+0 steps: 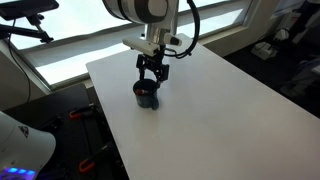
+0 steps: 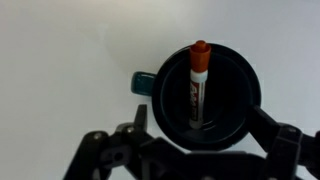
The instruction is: Move the mug forwards then take the marker out of the mug.
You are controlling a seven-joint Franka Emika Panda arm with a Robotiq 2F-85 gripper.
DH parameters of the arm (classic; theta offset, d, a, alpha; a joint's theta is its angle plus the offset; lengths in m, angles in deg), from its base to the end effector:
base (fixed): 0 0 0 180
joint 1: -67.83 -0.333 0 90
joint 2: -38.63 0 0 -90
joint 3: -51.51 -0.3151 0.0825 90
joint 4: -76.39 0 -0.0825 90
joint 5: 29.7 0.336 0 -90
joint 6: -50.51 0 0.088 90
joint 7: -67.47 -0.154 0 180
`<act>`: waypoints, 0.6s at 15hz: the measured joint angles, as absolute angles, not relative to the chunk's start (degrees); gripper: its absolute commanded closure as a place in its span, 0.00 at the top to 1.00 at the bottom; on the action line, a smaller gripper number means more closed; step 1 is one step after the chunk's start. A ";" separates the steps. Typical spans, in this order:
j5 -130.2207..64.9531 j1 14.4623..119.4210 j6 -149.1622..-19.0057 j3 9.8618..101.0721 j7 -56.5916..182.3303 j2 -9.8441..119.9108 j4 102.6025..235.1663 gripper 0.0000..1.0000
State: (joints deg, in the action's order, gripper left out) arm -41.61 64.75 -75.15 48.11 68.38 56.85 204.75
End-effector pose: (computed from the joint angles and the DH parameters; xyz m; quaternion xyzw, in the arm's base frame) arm 0.4580 0.0379 0.1971 0.9720 0.1379 -0.1765 0.0713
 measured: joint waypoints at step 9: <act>-39.23 64.25 -74.25 47.64 68.33 57.28 204.48 0.64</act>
State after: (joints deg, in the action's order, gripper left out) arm -39.23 64.25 -74.25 47.64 68.33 57.28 204.48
